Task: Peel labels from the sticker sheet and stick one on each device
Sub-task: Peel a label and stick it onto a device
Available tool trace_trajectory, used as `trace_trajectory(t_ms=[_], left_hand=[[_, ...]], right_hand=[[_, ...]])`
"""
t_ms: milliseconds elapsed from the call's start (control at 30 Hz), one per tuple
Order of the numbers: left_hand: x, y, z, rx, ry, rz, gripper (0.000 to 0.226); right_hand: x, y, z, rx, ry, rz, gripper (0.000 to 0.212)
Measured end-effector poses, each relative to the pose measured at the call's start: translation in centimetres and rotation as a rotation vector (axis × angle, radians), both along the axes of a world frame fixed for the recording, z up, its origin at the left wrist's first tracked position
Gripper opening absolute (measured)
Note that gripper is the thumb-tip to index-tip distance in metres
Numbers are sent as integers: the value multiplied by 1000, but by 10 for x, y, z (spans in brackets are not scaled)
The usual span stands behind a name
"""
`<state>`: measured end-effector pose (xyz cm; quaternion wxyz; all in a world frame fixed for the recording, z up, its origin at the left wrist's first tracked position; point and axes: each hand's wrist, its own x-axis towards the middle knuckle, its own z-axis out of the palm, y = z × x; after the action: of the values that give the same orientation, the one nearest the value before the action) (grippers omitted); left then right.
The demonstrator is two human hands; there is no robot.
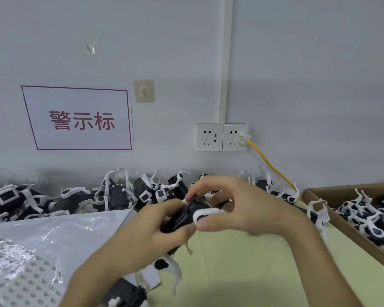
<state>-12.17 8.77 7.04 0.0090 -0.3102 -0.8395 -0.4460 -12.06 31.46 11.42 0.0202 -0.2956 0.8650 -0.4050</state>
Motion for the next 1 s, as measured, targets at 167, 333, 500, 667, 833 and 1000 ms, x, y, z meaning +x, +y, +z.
trace_trajectory(t_ms=[167, 333, 500, 667, 833, 1000], left_hand=[[2, -5, 2, -82, -158, -126, 26], [2, -4, 4, -44, -172, -128, 24], [0, -6, 5, -57, -86, -87, 28], [-3, -5, -5, -74, -191, -54, 32], [-8, -24, 2, 122, 15, 195, 64], [-11, -31, 4, 183, 80, 227, 48]], right_hand=[[-1, 5, -3, 22, -109, 59, 41], [-2, 3, -4, -3, -95, 31, 40], [-3, 4, -3, 22, -112, 40, 38], [-17, 8, -16, 38, -139, -7, 34], [-44, 59, -42, -470, -348, -378, 40], [-61, 125, -75, -1671, -413, -451, 57]])
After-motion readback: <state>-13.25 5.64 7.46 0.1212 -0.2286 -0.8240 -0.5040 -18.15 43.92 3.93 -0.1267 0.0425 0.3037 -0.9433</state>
